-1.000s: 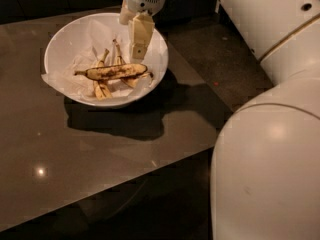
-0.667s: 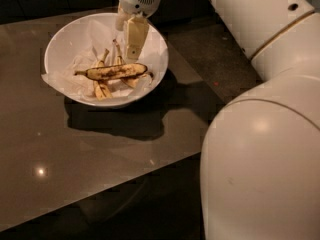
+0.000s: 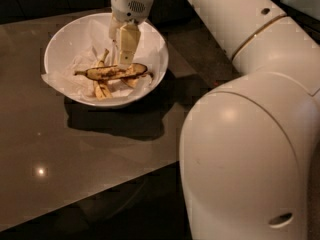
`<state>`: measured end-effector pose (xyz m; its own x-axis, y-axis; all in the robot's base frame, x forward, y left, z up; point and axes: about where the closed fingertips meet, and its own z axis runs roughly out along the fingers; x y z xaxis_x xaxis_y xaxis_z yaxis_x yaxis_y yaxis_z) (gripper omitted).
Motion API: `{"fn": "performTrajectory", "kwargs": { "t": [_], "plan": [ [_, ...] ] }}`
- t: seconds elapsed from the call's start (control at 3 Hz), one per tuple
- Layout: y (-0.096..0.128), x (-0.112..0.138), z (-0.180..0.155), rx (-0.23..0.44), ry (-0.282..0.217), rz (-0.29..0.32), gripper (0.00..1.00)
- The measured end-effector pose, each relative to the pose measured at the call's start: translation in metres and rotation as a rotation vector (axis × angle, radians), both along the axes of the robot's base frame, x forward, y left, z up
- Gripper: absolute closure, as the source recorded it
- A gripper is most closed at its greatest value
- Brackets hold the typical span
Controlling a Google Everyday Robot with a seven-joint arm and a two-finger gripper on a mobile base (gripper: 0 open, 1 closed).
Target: Pick banana from white bowl
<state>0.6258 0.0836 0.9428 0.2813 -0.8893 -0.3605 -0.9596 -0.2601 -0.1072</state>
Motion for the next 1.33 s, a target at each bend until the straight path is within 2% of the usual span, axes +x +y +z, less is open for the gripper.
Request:
{"fn": "performTrajectory", "kwargs": {
  "t": [0.33,1.0,1.33],
  "plan": [
    [0.005,0.002,-0.022,0.012,0.062,0.008,0.39],
    [0.011,0.0,-0.051,0.023,0.148,0.008,0.4],
    [0.014,-0.002,-0.065,0.012,0.18,0.016,0.5]
  ]
}}
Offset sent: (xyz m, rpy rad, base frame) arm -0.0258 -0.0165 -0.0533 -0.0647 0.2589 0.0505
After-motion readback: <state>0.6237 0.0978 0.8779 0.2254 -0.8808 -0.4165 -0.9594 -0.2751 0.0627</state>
